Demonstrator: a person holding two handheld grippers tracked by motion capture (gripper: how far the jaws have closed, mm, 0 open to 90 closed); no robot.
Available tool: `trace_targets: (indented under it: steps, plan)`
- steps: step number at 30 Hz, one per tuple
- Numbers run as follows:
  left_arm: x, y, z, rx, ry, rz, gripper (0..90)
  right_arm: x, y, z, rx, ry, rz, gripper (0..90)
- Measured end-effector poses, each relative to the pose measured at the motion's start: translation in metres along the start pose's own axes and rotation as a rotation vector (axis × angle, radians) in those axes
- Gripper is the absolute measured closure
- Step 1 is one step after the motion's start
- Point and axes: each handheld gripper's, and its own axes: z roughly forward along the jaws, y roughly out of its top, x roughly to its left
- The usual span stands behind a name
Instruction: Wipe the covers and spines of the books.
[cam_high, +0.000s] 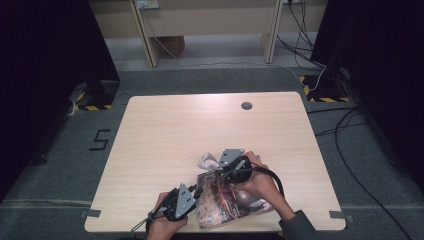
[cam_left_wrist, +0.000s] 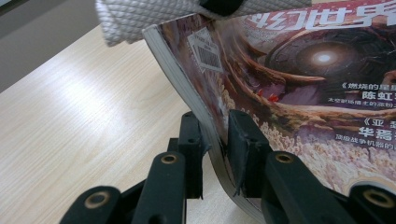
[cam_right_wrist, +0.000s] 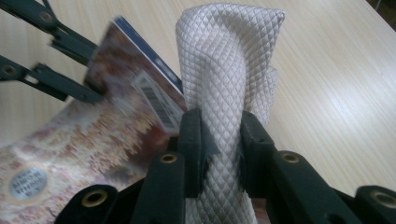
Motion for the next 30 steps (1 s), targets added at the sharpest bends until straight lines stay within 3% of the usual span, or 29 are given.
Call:
trace_targets:
  steps: [18, 30]
  plan:
    - [-0.001, 0.001, -0.001, -0.004, 0.001, 0.010, 75.3, -0.032, -0.032, 0.003, 0.067, -0.031, 0.085, 74.2]
    - [-0.001, 0.002, -0.001, -0.008, 0.001, 0.012, 75.1, -0.055, -0.056, 0.006, 0.123, -0.076, 0.135, 74.2]
